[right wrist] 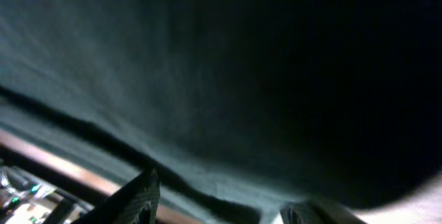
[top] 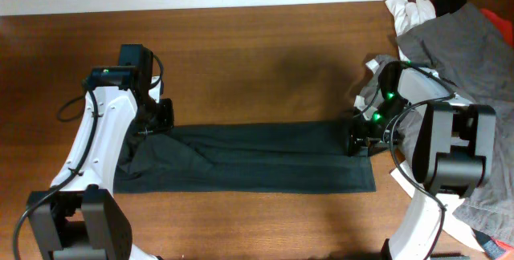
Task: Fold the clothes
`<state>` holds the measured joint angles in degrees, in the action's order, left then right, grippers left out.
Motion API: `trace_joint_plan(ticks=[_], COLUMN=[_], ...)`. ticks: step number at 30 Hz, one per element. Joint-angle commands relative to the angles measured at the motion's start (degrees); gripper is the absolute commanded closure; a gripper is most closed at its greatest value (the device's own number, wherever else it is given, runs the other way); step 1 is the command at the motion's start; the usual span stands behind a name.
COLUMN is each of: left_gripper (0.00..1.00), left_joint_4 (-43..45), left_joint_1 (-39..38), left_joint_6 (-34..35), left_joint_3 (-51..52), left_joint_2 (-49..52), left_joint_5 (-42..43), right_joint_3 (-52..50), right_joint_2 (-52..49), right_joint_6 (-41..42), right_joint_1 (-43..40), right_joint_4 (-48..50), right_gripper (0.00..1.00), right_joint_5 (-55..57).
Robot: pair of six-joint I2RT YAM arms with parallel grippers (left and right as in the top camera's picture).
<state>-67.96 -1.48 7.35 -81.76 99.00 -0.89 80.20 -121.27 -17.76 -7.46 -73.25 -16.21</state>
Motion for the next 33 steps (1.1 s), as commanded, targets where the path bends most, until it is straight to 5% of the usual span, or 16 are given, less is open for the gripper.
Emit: trace_joint_plan(ticks=[1, 5, 14, 20, 27, 33], left_gripper=[0.65, 0.65, 0.64, 0.64, 0.64, 0.63], left_joint_4=[-0.04, -0.02, -0.02, -0.04, -0.04, -0.02], left_joint_1=[0.15, 0.15, 0.15, 0.15, 1.05, 5.92], left_joint_6=[0.17, 0.15, 0.15, 0.15, 1.36, 4.11], left_joint_3=[-0.26, -0.26, -0.26, -0.26, -0.26, -0.26], left_joint_2=[-0.04, -0.04, -0.04, -0.04, -0.04, -0.04], left_joint_5=[-0.37, -0.37, -0.42, -3.23, -9.53, -9.35], right_joint_3=[-4.48, -6.69, -6.69, -4.15, 9.73, 18.49], right_joint_2=[1.18, 1.18, 1.18, 2.14, 6.78, 7.3], right_joint_6=[1.77, 3.23, 3.04, 5.68, 12.72, 13.05], right_joint_1=[0.33, 0.44, 2.56, 2.51, 1.29, 4.33], right_joint_4=[6.21, 10.03, 9.79, 8.79, -1.05, -8.22], right_gripper=[0.41, 0.51, 0.96, 0.96, 0.96, 0.96], right_joint_5=[-1.36, -3.17, -9.29, -5.07, 10.54, 12.2])
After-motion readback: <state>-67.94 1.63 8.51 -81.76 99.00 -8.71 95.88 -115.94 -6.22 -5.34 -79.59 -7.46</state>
